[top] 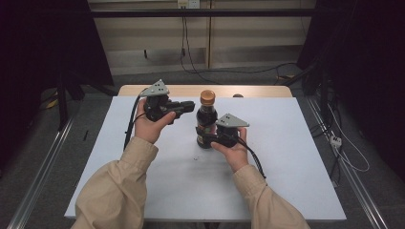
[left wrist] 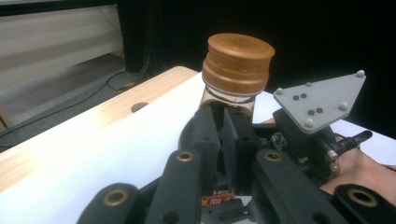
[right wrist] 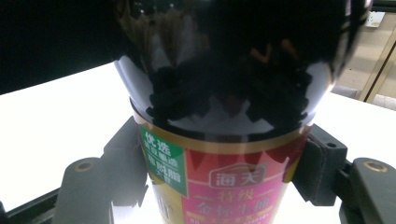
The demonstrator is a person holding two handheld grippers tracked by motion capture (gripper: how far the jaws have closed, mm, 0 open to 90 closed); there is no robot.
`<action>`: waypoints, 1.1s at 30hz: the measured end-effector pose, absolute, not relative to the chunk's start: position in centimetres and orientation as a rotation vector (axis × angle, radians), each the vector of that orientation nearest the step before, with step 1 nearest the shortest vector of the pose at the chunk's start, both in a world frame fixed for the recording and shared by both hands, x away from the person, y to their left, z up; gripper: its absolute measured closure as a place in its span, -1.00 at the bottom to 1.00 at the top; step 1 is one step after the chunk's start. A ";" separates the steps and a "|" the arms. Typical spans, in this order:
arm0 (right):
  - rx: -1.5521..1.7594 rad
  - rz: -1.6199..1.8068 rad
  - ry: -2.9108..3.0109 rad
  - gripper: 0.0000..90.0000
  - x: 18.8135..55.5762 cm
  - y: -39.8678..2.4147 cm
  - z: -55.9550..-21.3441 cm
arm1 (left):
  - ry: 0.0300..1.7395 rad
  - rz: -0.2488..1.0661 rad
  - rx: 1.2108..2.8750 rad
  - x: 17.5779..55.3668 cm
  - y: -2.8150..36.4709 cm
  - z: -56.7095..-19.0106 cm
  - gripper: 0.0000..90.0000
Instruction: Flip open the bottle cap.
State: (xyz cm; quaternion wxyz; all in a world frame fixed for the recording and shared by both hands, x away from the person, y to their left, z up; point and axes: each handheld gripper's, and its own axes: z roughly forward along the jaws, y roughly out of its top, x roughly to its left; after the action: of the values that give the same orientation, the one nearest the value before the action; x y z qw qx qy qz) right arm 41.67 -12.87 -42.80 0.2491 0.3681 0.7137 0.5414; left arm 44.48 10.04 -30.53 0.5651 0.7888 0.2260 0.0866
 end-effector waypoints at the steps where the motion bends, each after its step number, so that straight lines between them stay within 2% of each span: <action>1: 1.002 1.475 1.944 -0.34 41.7 -12.9 -42.8 | 0.530 0.203 1.855 44.5 10.0 -30.4 0.91; 7: 1.004 1.475 1.944 -0.34 41.7 -12.9 -42.8 | 0.531 0.206 1.865 44.8 9.6 -30.1 1.00; 33: 1.003 1.477 1.945 -0.34 41.7 -12.9 -42.8 | 0.511 0.215 1.919 45.2 8.6 -28.9 1.00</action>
State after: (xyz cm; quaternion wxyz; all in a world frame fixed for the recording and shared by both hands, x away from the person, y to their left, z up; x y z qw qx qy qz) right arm 41.67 -12.88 -42.83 0.2482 0.3681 0.7135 0.5420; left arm 45.21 8.56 -28.94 0.5413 0.8078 0.2151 0.0906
